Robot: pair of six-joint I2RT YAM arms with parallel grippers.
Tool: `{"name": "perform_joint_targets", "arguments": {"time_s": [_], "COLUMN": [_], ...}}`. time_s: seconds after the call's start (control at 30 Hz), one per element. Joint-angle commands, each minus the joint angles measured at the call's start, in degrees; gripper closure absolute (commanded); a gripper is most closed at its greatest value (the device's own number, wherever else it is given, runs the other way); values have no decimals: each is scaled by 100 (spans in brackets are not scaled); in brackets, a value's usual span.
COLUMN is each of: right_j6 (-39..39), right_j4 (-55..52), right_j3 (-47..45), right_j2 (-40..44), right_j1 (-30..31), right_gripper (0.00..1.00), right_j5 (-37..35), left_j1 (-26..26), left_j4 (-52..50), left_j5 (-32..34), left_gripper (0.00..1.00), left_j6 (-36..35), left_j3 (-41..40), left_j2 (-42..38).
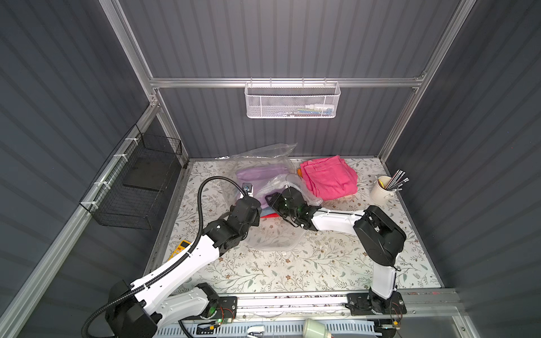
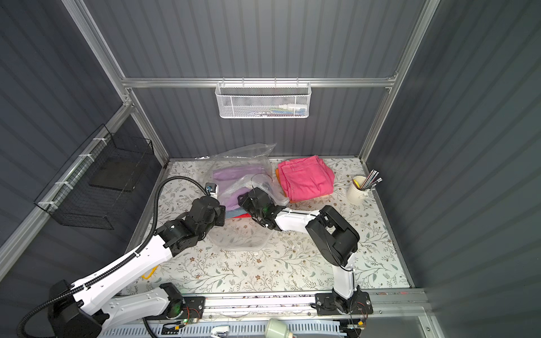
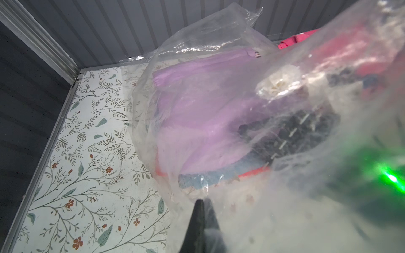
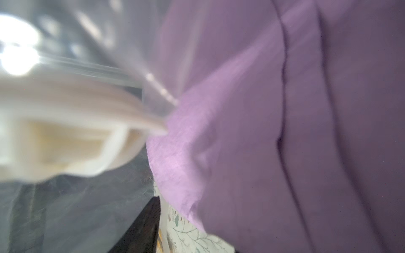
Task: Take the trousers out of the vacuum bag
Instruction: Take out the trousers from the vacuum bag.
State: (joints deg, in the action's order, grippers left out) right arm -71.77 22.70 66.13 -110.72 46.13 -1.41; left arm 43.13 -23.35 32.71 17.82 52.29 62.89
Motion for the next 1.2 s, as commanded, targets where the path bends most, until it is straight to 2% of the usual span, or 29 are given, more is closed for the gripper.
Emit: {"name": "perform_joint_targets", "arguments": {"time_s": [0.0,0.13,0.2,0.27,0.4,0.5,0.67,0.93,1.1,1.17], "right_j6": [-36,-55,-3,76,300,532,628,575,259,234], "right_j4": [138,138,113,103,-5,-124,-92,-118,107,143], "right_j3": [-37,-85,31,181,495,653,691,14,-437,-447], "right_j2": [-130,-188,-285,-388,-387,-241,83,677,530,419], "right_j1": [-36,-25,-39,-68,-155,-177,-119,254,248,222], "right_gripper": [43,41,45,53,77,89,99,98,94,90], "right_j5": [-68,-166,-227,-225,-210,-241,31,-131,-184,-218], "left_j1": [-16,-16,-16,-16,-16,-16,-17,-23,-20,-16], "left_j4": [-116,-115,-116,-123,-142,-134,-42,-51,-53,-62], "left_j5": [168,180,171,166,174,160,144,165,172,153], "left_gripper": [100,100,100,100,100,100,100,100,100,100], "left_j6": [29,28,43,46,45,72,98,91,72,81], "left_j3": [-31,-38,-28,-26,-32,-61,-137,-167,-168,-132], "left_j2": [-77,-76,-58,-72,-105,-88,-41,-69,-87,-75]}}
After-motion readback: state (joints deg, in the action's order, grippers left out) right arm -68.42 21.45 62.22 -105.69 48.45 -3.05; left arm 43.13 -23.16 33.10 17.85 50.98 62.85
